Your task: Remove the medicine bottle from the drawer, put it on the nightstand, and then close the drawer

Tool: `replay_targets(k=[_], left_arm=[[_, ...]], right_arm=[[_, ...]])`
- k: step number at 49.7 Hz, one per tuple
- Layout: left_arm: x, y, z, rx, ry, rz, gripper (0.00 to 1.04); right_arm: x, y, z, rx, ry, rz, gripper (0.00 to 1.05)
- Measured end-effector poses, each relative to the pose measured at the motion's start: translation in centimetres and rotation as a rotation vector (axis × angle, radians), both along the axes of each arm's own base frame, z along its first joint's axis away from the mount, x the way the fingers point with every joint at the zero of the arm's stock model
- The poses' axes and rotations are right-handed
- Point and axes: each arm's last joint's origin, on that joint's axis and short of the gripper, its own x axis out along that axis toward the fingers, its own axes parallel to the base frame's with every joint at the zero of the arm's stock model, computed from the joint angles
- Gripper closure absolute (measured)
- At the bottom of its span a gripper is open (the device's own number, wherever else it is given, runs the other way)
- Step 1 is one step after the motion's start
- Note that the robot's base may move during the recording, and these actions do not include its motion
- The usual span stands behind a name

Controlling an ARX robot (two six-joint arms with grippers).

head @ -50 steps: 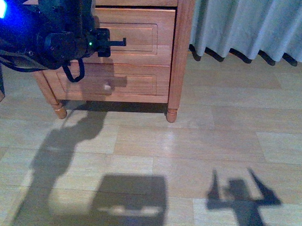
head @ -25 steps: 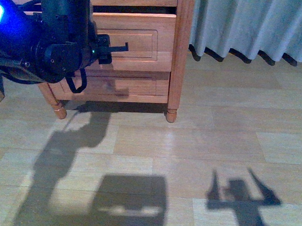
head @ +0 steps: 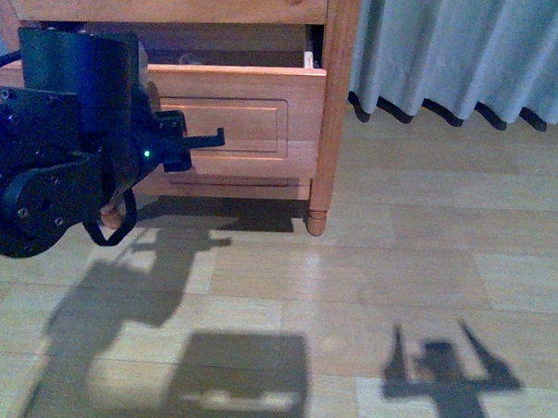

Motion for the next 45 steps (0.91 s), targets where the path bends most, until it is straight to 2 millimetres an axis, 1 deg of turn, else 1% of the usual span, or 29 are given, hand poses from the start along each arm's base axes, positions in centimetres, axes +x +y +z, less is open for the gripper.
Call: replay_targets(k=[14,18,21,39,45], left_arm=[[-3.5,0.5,-0.5,-0.013,0.005,0.001,0.79],[-5.0,0.6,-0.8,-0.015,0.013,0.001,0.79],[-5.7,0.6,-0.9,-0.017,0.018,0.002,0.79],[-8.5,0.2,-0.7,-0.029,0.036,0.003,0.79],[-9.9,-0.2,-0.7,-0.037,0.045,0.005,0.79]], right_arm=[[0.0,0.0,0.0,0.0,0.0,0.0,0.07],[0.0,0.0,0.0,0.0,0.0,0.0,0.07],[0.0,0.0,0.0,0.0,0.0,0.0,0.07],[0.0,0.0,0.0,0.0,0.0,0.0,0.07],[0.0,0.0,0.0,0.0,0.0,0.0,0.07]])
